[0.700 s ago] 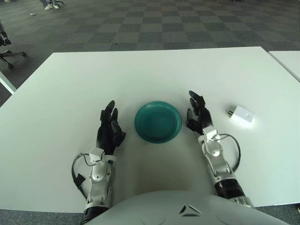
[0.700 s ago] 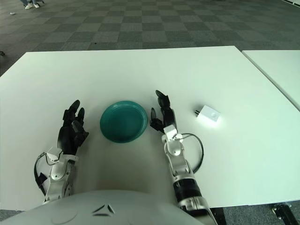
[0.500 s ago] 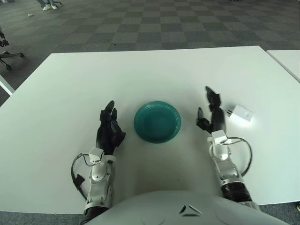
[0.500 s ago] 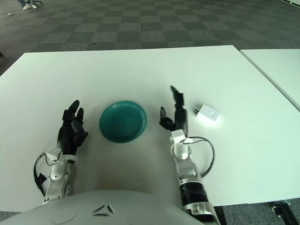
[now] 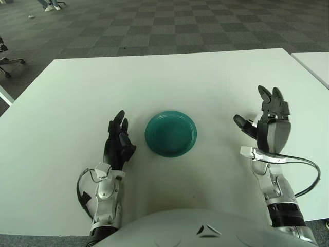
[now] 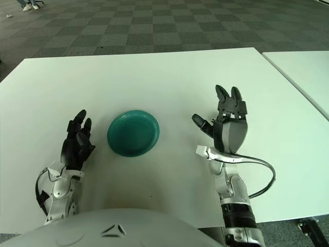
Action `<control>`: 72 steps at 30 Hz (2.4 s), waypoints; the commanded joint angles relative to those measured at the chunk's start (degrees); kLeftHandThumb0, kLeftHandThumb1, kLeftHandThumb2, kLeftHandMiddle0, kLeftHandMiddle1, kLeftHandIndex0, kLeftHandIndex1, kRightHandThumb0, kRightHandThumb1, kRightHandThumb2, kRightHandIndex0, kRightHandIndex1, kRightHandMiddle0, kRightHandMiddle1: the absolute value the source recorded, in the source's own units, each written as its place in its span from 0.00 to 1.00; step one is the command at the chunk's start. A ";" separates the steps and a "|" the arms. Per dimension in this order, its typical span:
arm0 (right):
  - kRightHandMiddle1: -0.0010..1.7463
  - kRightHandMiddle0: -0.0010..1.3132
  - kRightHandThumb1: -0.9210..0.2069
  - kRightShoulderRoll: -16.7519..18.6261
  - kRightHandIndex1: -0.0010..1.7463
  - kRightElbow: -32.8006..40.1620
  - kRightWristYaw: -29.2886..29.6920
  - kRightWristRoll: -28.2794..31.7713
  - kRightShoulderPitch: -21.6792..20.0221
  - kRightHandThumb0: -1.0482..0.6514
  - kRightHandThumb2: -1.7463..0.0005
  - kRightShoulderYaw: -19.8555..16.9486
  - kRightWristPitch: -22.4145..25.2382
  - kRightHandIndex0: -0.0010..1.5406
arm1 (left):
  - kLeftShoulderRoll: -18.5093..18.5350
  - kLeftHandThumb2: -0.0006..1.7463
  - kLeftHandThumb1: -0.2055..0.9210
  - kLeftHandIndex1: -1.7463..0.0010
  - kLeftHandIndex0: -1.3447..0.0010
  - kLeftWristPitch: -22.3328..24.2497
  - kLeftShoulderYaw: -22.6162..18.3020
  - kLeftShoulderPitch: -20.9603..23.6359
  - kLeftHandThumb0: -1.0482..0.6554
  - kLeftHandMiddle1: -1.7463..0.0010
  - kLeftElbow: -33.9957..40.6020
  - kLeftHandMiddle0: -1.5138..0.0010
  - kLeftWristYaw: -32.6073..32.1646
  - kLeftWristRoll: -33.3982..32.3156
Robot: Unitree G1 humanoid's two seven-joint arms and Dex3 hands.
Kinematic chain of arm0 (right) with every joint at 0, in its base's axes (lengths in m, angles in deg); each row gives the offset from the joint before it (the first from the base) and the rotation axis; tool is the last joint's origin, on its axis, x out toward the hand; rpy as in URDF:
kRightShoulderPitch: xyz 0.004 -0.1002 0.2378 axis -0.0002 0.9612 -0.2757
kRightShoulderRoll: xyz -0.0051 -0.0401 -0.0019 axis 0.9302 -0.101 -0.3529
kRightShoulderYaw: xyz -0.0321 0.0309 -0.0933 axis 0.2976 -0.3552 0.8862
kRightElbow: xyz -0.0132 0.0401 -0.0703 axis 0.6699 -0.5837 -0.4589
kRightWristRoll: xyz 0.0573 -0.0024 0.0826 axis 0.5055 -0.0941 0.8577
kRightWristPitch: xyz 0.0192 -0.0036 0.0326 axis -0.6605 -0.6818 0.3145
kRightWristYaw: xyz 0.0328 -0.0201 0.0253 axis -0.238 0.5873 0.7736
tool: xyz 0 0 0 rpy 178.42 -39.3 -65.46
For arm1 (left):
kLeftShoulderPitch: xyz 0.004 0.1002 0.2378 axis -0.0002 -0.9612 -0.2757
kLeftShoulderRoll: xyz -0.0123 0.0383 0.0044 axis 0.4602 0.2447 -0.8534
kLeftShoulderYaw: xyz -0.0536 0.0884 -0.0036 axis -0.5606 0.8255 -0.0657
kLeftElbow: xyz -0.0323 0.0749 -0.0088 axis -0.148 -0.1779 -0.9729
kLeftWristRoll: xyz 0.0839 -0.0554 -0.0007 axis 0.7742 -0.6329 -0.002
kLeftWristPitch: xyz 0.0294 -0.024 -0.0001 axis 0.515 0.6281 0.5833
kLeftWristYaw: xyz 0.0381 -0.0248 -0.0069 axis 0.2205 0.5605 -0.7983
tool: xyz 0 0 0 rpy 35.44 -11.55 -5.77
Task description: Put the charger into the plate.
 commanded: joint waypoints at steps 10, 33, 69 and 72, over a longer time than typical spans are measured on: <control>0.45 0.00 0.00 -1.25 0.01 -2.66 -5.21 -4.83 -3.44 0.05 0.55 2.38 17.96 0.22 | -0.65 0.59 1.00 0.62 1.00 2.82 -2.00 -0.96 0.11 1.00 -6.55 0.85 2.28 -3.95; 0.33 0.00 0.00 -7.97 0.00 -23.17 -10.05 3.35 -17.63 0.00 0.50 5.55 26.82 0.16 | 0.85 0.59 1.00 0.63 1.00 2.95 -4.33 1.01 0.11 1.00 -9.25 0.86 3.81 -4.07; 0.34 0.00 0.00 -9.57 0.02 -35.47 -15.58 11.76 -24.05 0.00 0.58 16.45 28.28 0.19 | 1.42 0.60 1.00 0.57 1.00 3.85 -7.24 3.50 0.11 0.99 -12.25 0.83 7.10 -6.53; 0.35 0.00 0.00 -9.76 0.02 -34.92 -16.20 12.13 -23.76 0.00 0.58 16.86 28.54 0.20 | 1.42 0.60 1.00 0.57 1.00 3.79 -7.11 3.40 0.12 0.99 -12.14 0.83 7.08 -6.20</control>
